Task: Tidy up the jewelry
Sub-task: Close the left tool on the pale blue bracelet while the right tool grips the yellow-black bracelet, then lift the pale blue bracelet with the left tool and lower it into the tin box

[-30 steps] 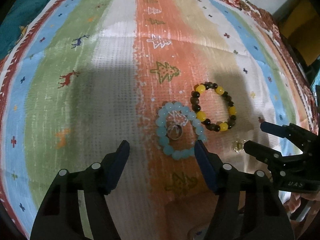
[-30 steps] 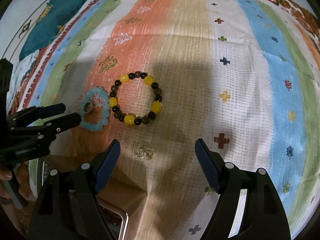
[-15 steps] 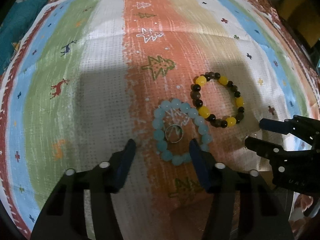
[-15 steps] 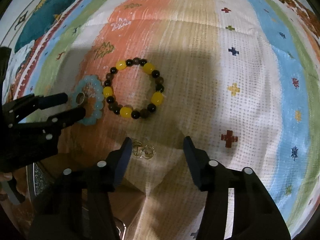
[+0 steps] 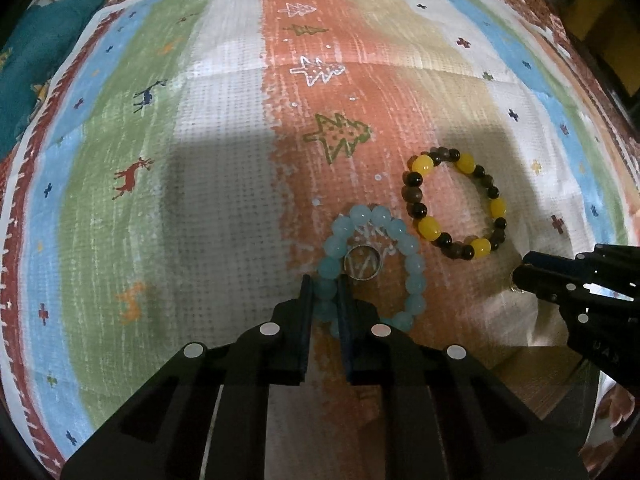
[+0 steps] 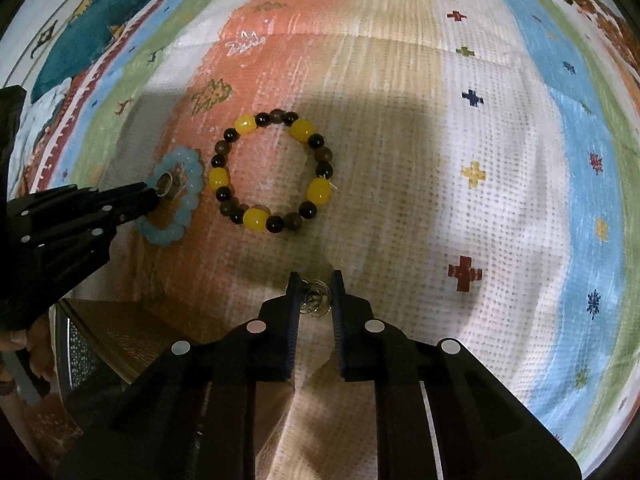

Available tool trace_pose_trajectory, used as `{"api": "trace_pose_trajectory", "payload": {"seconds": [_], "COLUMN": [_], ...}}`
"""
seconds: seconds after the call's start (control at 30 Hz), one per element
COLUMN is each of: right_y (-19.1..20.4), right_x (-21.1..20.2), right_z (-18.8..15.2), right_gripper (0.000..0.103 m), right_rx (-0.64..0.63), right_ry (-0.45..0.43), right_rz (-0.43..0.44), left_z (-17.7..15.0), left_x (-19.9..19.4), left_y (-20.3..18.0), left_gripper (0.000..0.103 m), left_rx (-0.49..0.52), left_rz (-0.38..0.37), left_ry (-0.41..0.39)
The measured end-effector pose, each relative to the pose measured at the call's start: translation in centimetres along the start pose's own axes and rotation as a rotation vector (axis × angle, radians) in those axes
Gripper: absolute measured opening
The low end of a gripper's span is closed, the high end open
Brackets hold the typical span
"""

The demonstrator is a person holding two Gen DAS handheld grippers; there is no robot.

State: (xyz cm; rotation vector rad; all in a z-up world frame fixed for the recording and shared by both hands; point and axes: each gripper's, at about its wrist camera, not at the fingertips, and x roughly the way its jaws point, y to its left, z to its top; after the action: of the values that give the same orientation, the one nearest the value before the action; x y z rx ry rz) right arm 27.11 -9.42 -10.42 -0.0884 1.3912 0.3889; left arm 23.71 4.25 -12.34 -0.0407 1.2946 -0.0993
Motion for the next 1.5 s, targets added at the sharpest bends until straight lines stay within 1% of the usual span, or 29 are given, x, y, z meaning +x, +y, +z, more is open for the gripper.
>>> {"api": "trace_pose_trajectory", "payload": {"seconds": [0.07, 0.2, 0.47, 0.67, 0.8, 1.17, 1.33, 1.5], "right_y": [0.0, 0.3, 0.9, 1.5, 1.4, 2.4, 2.6, 2.5], "right_x": [-0.5, -0.7, -1.7, -2.7, -3.3, -5.1, -6.1, -7.0], "right_z": [0.1, 0.4, 0.8, 0.6, 0.3, -0.4, -0.7, -1.0], "right_gripper": [0.006, 0.005, 0.005, 0.005, 0.005, 0.005, 0.005, 0.005], "right_rx": [-0.002, -0.01, -0.023, -0.042, -0.051, -0.081, -0.084, -0.082], "right_ry": [-0.015, -0.03, -0.074, -0.105, -0.119, -0.17, -0.21, -0.232], "right_rz": [0.003, 0.001, 0.001, -0.003, -0.016, -0.05, -0.078, -0.071], "left_z": [0.4, 0.8, 1.4, 1.8, 1.7, 1.6, 1.2, 0.7], "left_x": [-0.2, -1.0, -4.3, -5.2, -5.9, -7.9, -8.5, -9.2], "left_y": [0.4, 0.8, 1.3, 0.2, -0.1, 0.0, -0.3, -0.7], "left_gripper": [0.011, 0.011, 0.011, 0.011, 0.011, 0.011, 0.011, 0.011], "left_rx": [-0.009, -0.024, -0.049, -0.042, -0.027, -0.03, -0.03, -0.031], "left_rz": [-0.003, 0.0, -0.035, -0.052, -0.058, -0.066, -0.074, -0.086], "left_ry": [-0.008, -0.023, -0.095, -0.129, -0.148, -0.191, -0.204, -0.217]}}
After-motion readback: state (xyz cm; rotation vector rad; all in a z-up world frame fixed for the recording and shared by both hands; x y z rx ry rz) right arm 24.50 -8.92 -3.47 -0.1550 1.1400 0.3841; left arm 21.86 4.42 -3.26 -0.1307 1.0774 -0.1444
